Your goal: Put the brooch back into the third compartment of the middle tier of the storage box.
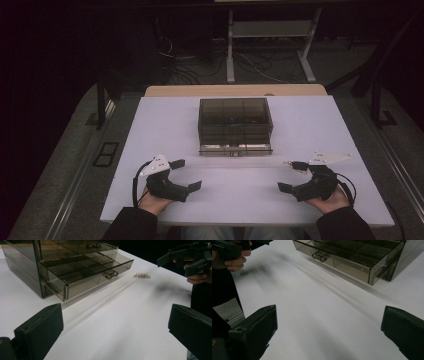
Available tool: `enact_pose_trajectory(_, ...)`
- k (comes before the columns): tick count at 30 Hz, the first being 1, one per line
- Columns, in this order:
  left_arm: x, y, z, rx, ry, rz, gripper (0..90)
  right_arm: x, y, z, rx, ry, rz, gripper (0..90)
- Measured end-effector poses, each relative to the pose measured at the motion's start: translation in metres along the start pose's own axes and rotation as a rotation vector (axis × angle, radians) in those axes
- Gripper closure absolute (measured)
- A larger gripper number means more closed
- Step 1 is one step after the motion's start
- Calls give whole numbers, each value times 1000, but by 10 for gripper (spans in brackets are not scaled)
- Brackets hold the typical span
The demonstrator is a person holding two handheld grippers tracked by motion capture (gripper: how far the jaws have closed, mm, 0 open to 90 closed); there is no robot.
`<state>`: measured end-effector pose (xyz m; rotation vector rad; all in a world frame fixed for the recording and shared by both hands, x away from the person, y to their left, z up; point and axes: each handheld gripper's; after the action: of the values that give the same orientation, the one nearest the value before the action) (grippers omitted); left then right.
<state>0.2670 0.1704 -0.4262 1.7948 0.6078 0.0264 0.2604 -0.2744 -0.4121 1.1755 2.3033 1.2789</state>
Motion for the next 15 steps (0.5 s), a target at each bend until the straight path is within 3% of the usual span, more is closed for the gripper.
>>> enact_pose_trajectory(15,0,-1,0,-3,5,-10,0,-6,14,-10,28,-5,-29,2)
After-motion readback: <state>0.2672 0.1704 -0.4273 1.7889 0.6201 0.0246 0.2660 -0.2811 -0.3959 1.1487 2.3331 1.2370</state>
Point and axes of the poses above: each handheld gripper's, and its own axes: z roughly forward along the jaws, y roughly out of its top, x roughly to its left, and after that the axes turned 10 degrees about -y, right-handed
